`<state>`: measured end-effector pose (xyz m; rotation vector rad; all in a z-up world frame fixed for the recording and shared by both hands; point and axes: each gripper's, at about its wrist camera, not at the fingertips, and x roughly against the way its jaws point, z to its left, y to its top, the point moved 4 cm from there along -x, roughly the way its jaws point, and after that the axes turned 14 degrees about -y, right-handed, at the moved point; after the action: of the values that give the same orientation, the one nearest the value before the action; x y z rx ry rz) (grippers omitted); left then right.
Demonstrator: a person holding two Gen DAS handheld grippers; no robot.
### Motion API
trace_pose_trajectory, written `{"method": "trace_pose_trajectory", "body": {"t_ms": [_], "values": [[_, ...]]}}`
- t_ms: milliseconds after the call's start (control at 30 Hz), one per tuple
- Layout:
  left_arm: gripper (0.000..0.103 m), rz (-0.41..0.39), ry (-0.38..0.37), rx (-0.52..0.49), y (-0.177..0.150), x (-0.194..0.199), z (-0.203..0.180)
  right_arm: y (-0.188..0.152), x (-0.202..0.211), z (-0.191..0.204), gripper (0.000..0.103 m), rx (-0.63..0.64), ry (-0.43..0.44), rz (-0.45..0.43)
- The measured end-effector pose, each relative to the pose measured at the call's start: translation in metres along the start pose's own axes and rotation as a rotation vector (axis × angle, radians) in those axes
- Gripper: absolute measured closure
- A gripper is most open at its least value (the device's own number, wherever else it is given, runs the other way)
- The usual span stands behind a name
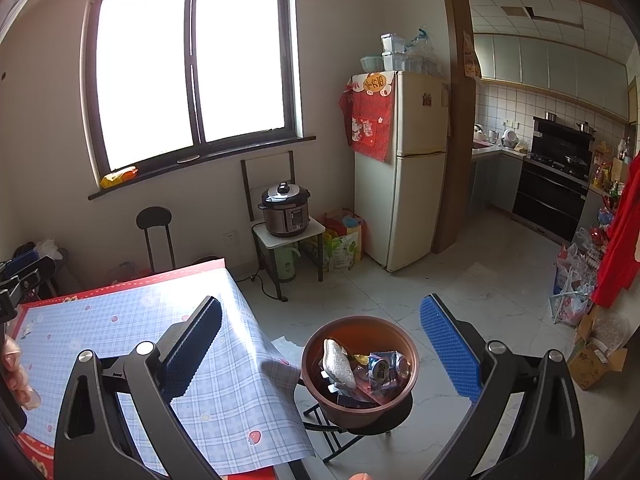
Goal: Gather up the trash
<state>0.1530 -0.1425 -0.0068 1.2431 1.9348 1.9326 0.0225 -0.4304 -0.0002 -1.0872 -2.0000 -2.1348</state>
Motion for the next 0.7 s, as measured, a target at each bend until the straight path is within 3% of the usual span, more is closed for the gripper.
{"method": "trace_pose_trajectory", "body": {"t_ms": [700], "values": [[0.006, 0.012, -0.021, -0.008, -0.0017, -0.0039, -0.005, 0.0038, 0.0005, -0.0083, 0.005, -0.014, -0.017, 0.002]]}}
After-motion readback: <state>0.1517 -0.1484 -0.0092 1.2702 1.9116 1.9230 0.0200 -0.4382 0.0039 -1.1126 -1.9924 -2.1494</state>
